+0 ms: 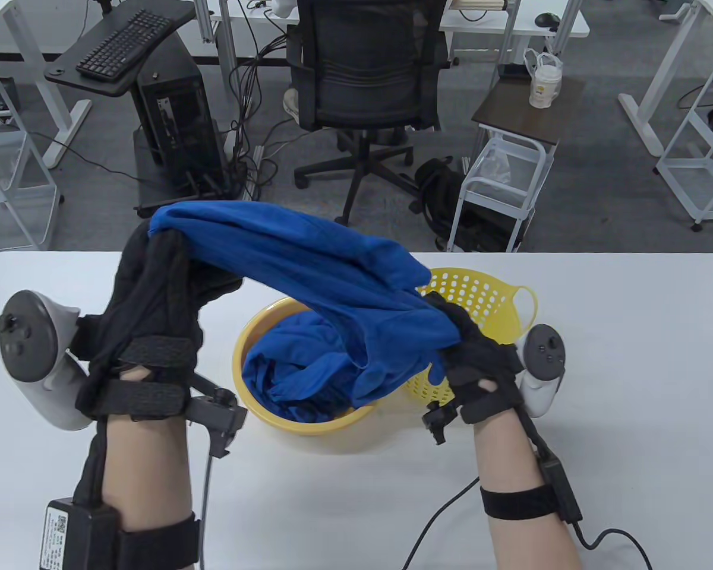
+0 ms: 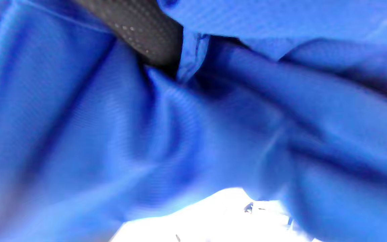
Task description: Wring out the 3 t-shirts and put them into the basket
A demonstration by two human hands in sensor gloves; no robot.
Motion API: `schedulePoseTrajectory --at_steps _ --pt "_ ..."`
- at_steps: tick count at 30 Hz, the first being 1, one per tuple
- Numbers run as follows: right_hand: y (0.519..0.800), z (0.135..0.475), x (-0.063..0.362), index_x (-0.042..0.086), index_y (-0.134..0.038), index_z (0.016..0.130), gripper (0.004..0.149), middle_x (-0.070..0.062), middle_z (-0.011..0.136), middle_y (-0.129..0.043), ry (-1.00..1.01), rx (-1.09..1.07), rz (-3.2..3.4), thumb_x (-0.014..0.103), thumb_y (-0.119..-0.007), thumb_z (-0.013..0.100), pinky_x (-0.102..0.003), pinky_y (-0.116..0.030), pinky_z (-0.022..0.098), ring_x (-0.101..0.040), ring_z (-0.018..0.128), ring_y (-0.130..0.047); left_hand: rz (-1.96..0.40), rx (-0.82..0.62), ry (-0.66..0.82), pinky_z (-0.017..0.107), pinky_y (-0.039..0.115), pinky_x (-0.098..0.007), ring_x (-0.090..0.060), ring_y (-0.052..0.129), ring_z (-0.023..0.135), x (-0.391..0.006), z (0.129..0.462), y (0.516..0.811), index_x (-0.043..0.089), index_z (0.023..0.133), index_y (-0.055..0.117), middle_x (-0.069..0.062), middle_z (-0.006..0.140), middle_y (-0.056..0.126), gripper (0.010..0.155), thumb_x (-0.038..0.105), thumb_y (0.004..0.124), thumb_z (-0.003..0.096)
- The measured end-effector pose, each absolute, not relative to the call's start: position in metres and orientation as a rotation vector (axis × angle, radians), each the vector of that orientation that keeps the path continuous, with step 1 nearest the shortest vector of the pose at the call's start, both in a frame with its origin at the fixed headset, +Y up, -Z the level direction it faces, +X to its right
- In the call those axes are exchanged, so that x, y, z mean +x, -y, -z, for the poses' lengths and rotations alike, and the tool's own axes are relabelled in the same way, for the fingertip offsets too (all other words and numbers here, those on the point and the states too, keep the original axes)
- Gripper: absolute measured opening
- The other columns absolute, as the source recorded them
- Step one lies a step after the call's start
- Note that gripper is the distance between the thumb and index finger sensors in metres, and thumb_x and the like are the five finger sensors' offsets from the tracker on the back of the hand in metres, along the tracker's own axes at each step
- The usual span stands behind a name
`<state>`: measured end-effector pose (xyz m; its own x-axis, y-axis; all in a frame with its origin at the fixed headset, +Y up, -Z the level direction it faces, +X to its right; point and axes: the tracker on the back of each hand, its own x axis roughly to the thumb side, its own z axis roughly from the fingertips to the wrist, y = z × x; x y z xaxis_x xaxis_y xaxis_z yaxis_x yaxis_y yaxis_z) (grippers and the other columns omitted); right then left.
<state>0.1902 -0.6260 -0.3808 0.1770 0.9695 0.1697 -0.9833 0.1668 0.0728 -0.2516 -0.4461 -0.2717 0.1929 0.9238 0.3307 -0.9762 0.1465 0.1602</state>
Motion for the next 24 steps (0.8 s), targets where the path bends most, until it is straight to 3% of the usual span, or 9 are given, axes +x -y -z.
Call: schedulePoseTrajectory --at_steps 1,4,6,10,14,18,20,22,24 --pt "0.624 0.378 0.197 -0.004 -0.067 0.097 0.042 -0.048 0.105 -0.055 0.071 0.153 -1.3 0.018 -0.077 0.061 -0.093 -0.049 0.04 -0.084 0.079 -0.056 -1.191 0.353 -0.006 0.062 0.084 -0.043 -0.016 0.1 0.075 -0.261 0.277 0.467 0.031 0.108 0.066 -0.002 0.101 0.091 0.043 0.051 0.062 0.0705" --pt "0.619 0.373 0.204 -0.001 -0.065 0.099 0.042 -0.048 0.104 -0.055 0.086 0.135 -1.247 0.019 -0.073 0.063 -0.091 -0.055 0.041 -0.083 0.078 -0.058 -0.973 0.278 -0.169 0.07 0.072 -0.055 -0.033 0.085 0.094 -0.259 0.292 0.511 0.027 0.119 0.046 -0.016 0.119 0.068 0.062 0.06 0.058 0.0686" --pt "0.614 0.369 0.204 -0.001 -0.065 0.1 0.043 -0.048 0.104 -0.056 0.109 0.135 -1.249 0.019 -0.073 0.063 -0.09 -0.057 0.041 -0.083 0.078 -0.059 -1.006 0.229 -0.093 0.073 0.055 -0.067 -0.053 0.057 0.106 -0.247 0.306 0.537 0.021 0.122 0.034 -0.027 0.125 0.044 0.076 0.066 0.06 0.0662" --pt "0.603 0.362 0.197 -0.001 -0.065 0.099 0.043 -0.048 0.104 -0.057 0.136 0.181 -1.272 0.019 -0.073 0.062 -0.09 -0.058 0.041 -0.083 0.078 -0.059 -0.947 -0.008 0.148 0.074 0.043 -0.073 -0.061 0.034 0.11 -0.188 0.327 0.571 0.026 0.123 0.023 -0.027 0.129 0.028 0.095 0.072 0.074 0.0583" --pt "0.588 0.351 0.187 0.0 -0.063 0.1 0.043 -0.048 0.104 -0.056 0.079 0.287 -1.135 0.02 -0.071 0.063 -0.089 -0.059 0.041 -0.082 0.078 -0.059 -0.379 -0.25 0.268 0.074 0.047 -0.075 -0.064 0.029 0.11 -0.109 0.335 0.597 0.023 0.117 0.003 -0.029 0.129 0.018 0.119 0.077 0.082 0.0469" --pt "0.575 0.335 0.171 0.0 -0.063 0.1 0.043 -0.047 0.103 -0.058 -0.024 0.389 -0.947 0.021 -0.07 0.063 -0.087 -0.062 0.041 -0.081 0.078 -0.062 -0.35 -0.289 0.321 0.072 0.05 -0.077 -0.068 0.028 0.107 -0.068 0.345 0.627 0.022 0.11 -0.01 -0.033 0.125 0.011 0.13 0.075 0.087 0.0432" --pt "0.57 0.327 0.161 0.0 -0.062 0.1 0.043 -0.046 0.104 -0.057 -0.097 0.443 -0.881 0.02 -0.07 0.063 -0.087 -0.062 0.042 -0.081 0.079 -0.062 -0.539 -0.227 0.355 0.072 0.052 -0.076 -0.067 0.034 0.107 -0.061 0.348 0.639 0.03 0.115 -0.001 -0.031 0.126 0.017 0.121 0.074 0.087 0.0447" --pt "0.57 0.325 0.155 0.001 -0.062 0.1 0.043 -0.045 0.103 -0.059 -0.061 0.442 -0.899 0.022 -0.07 0.063 -0.085 -0.064 0.043 -0.079 0.079 -0.064 -0.82 -0.17 0.37 0.071 0.059 -0.072 -0.063 0.045 0.107 -0.062 0.352 0.65 0.044 0.118 0.026 -0.025 0.128 0.032 0.085 0.069 0.077 0.0551" --pt "0.571 0.326 0.154 0.001 -0.062 0.1 0.043 -0.045 0.102 -0.06 -0.027 0.431 -0.883 0.022 -0.069 0.063 -0.083 -0.066 0.044 -0.077 0.079 -0.067 -1.126 -0.186 0.341 0.068 0.068 -0.067 -0.059 0.062 0.103 -0.073 0.356 0.661 0.045 0.115 0.051 -0.02 0.127 0.049 0.057 0.06 0.067 0.062"
